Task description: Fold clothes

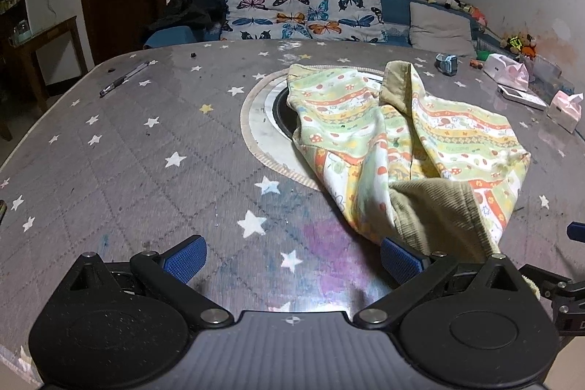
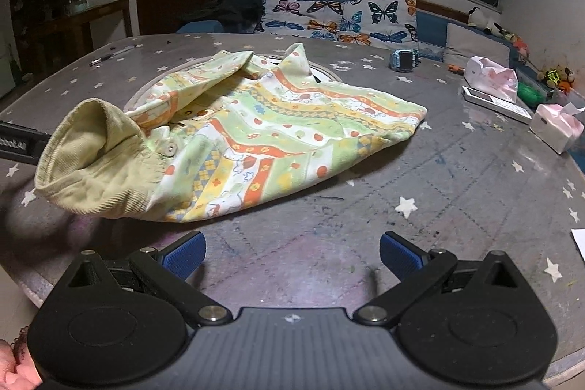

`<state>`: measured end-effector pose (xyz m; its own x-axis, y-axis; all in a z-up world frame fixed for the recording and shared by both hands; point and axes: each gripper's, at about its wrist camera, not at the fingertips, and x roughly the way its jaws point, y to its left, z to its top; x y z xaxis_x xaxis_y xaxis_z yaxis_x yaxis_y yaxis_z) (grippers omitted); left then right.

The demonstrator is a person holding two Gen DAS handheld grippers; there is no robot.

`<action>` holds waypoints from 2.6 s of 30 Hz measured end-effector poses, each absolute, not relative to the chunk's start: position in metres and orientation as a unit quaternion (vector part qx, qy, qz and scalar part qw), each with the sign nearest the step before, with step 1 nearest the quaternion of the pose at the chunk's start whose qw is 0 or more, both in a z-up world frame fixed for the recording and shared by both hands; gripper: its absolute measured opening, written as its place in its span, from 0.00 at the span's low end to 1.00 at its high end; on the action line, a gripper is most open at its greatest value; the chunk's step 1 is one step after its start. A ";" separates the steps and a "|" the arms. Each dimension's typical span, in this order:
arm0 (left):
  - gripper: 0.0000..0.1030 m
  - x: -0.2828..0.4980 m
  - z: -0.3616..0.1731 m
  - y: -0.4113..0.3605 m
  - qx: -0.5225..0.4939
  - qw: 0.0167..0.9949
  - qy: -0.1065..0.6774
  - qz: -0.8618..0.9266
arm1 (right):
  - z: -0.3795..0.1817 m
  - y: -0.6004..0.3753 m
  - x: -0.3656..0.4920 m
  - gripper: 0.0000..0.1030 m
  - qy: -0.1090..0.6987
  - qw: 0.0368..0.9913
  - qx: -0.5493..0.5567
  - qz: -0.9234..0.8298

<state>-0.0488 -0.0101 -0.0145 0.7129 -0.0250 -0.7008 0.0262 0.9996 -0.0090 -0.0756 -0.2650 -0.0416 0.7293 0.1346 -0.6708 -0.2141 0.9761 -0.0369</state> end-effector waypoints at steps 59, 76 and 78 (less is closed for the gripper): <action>0.88 0.103 0.005 -0.058 0.068 0.927 0.352 -0.115 | -0.003 -0.253 0.130 0.66 0.337 0.932 -0.023 0.129; 0.07 0.168 -0.037 -0.057 0.045 0.905 0.409 -0.108 | -0.038 -0.263 0.196 0.06 0.373 0.918 0.035 0.129; 0.04 0.164 -0.033 -0.051 0.038 0.910 0.401 -0.103 | -0.030 -0.271 0.185 0.05 0.361 0.924 0.039 0.121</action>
